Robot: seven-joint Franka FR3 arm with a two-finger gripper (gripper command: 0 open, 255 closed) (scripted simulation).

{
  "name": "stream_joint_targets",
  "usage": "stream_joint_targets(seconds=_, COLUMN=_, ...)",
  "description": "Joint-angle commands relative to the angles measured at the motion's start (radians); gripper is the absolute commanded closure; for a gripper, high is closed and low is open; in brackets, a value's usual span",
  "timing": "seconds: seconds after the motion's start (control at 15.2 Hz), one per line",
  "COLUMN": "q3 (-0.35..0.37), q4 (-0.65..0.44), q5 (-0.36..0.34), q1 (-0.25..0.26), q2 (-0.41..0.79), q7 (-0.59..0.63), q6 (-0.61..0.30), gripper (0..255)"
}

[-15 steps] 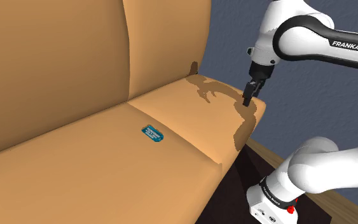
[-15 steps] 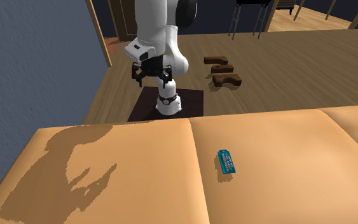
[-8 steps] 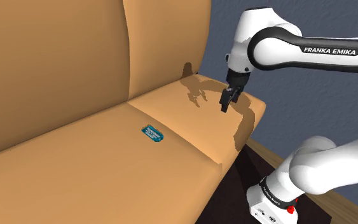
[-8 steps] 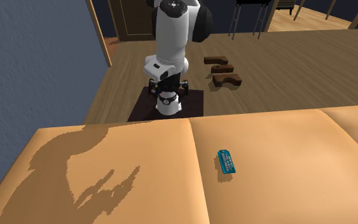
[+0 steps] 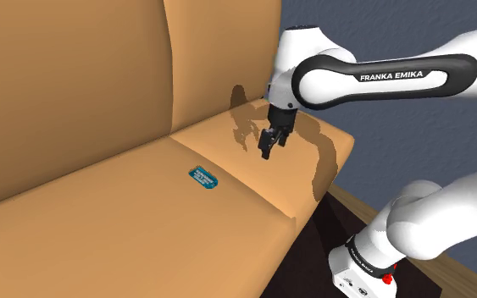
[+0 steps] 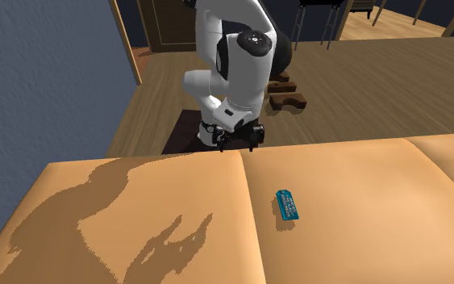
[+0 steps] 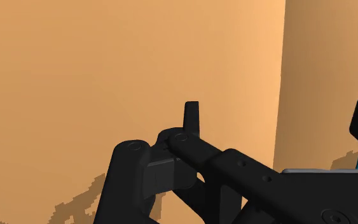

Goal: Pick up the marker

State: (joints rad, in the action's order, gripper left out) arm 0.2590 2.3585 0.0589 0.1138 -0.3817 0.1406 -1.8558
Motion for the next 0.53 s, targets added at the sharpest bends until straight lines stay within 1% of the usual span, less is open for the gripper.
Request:
stream_joint_targets(seconds=0.0, q3=0.028, q4=-0.038, q5=0.004, q1=0.007, q2=0.075, q7=0.035, q6=-0.043, gripper=0)
stream_joint_targets(seconds=0.2, q3=0.063, q4=-0.092, q5=0.000, q1=0.019, q2=0.173, q7=0.085, q6=-0.095, gripper=0)
stream_joint_targets(seconds=0.46, q3=0.104, q4=-0.180, q5=-0.024, q1=0.037, q2=0.310, q7=0.154, q6=-0.153, gripper=0)
